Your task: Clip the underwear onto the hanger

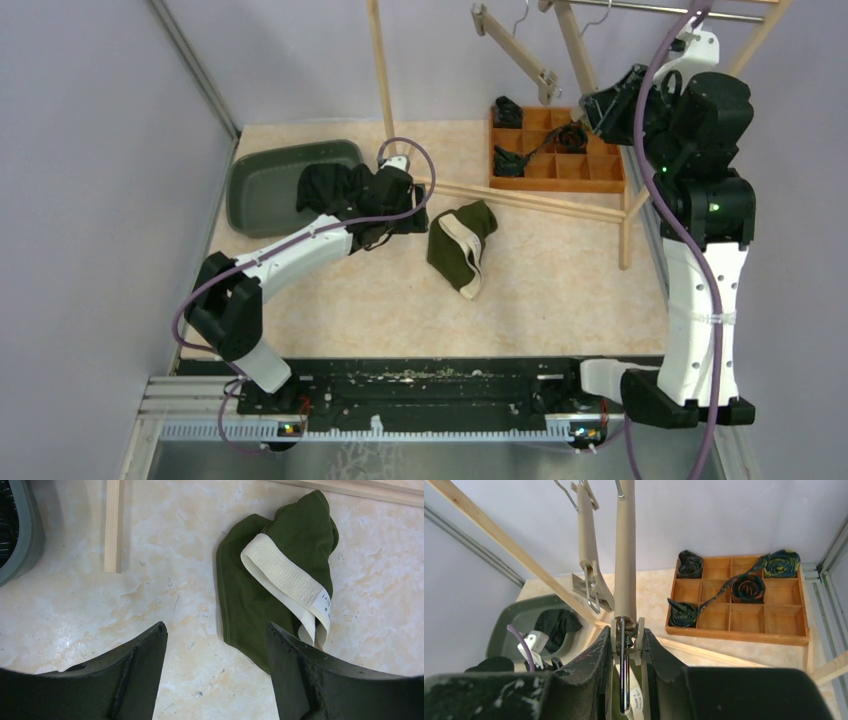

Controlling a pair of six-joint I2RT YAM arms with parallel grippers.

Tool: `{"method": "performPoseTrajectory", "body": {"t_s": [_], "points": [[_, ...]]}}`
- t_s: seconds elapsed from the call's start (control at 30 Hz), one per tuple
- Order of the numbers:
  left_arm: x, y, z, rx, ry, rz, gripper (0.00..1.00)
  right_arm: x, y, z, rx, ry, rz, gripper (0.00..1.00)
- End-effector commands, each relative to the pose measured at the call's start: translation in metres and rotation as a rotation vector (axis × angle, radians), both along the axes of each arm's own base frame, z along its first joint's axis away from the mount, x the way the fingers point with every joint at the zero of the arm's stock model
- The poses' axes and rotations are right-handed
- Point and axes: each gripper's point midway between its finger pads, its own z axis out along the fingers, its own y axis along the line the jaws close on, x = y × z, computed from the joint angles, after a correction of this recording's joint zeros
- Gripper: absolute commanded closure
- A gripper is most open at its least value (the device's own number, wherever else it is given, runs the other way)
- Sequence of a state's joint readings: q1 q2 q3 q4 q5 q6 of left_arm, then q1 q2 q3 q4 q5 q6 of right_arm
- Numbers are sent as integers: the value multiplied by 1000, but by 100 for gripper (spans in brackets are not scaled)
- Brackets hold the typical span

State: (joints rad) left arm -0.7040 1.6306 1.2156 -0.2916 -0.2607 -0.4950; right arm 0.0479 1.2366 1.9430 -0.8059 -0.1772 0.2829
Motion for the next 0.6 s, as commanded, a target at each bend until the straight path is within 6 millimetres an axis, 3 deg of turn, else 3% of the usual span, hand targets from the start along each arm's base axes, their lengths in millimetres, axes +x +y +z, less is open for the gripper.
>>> {"method": "performPoseTrajectory", "body": {"t_s": [0.0, 0.2, 0.4, 0.57], "points": [[0, 1, 13, -35, -23, -2, 23, -10, -8, 10, -4, -71, -39, 100], [-5, -12, 10, -76, 2, -63, 22, -34, -20, -25, 10, -31, -106, 100], [-10, -26, -6, -85, 43, -139, 22, -64, -23, -62, 43, -3, -130, 100], [-10, -33, -25, -74, 84, -164, 22, -67, -14, -93, 50, 53, -83, 100]]}}
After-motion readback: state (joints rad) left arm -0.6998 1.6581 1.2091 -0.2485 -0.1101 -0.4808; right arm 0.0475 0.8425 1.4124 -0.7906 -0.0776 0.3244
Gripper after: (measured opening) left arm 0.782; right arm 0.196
